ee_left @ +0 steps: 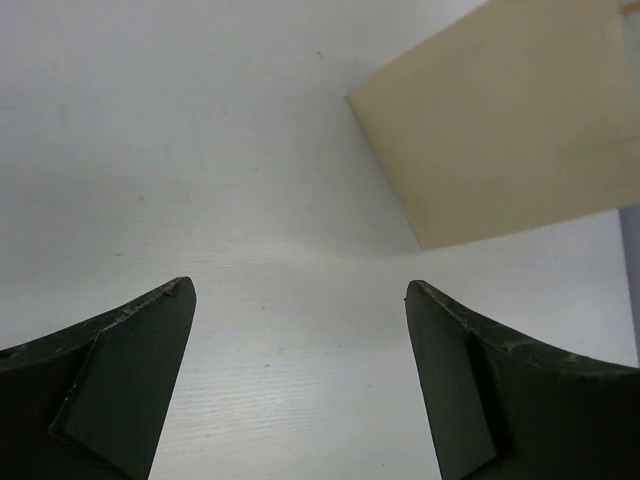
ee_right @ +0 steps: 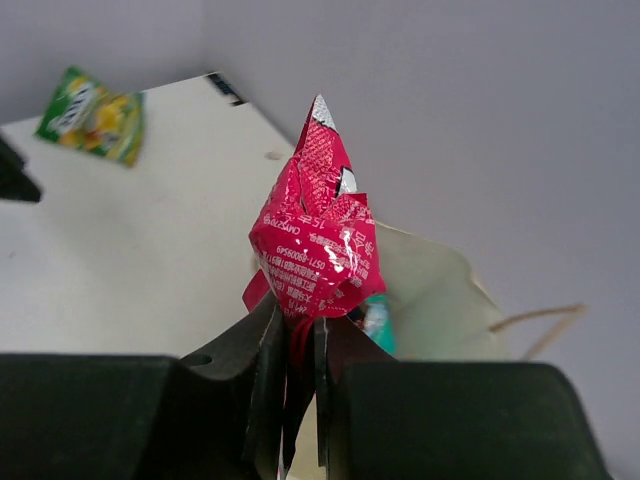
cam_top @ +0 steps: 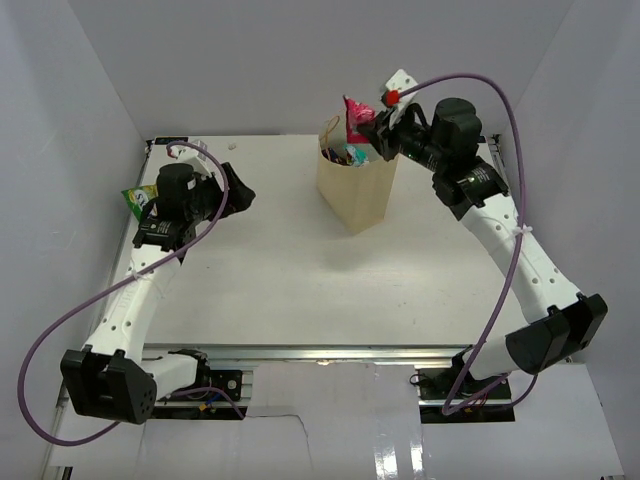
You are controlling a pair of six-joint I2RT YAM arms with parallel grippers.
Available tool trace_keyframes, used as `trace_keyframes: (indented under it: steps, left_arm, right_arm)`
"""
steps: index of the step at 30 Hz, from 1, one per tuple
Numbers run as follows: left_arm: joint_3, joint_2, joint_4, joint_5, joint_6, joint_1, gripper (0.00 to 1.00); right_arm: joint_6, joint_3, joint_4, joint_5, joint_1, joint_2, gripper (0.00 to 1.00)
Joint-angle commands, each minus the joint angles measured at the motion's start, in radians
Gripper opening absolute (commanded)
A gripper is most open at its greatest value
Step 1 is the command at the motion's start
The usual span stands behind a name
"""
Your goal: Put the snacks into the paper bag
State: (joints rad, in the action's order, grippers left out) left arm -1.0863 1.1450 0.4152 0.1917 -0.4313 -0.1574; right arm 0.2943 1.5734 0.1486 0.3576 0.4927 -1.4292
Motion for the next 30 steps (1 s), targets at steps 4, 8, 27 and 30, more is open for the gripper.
trace_keyframes:
  steps: [4,8,27,30]
  left_arm:
    - [-0.059,0.087,0.06,-0.244,-0.029,0.027,0.97]
    - [-0.115,0.159,0.074,-0.282,-0.044,0.054,0.97]
    - [-0.697,0.857,0.332,-0.953,-0.087,0.189,0.98]
    - [-0.805,0.955,0.332,-0.96,-0.098,0.199,0.98]
  right_arm:
    - [-0.104,0.033,-0.101,-0.288,-0.045,-0.103,0.08]
    - [-0.06,0.06,-0.126,-0.298,-0.046,-0.183,0.11]
    - [0.2,-0.225,0.094,0.26,-0.227,0.124,0.94]
    - [0.186,-0.297,0.124,0.283,-0.261,0.163,0.95]
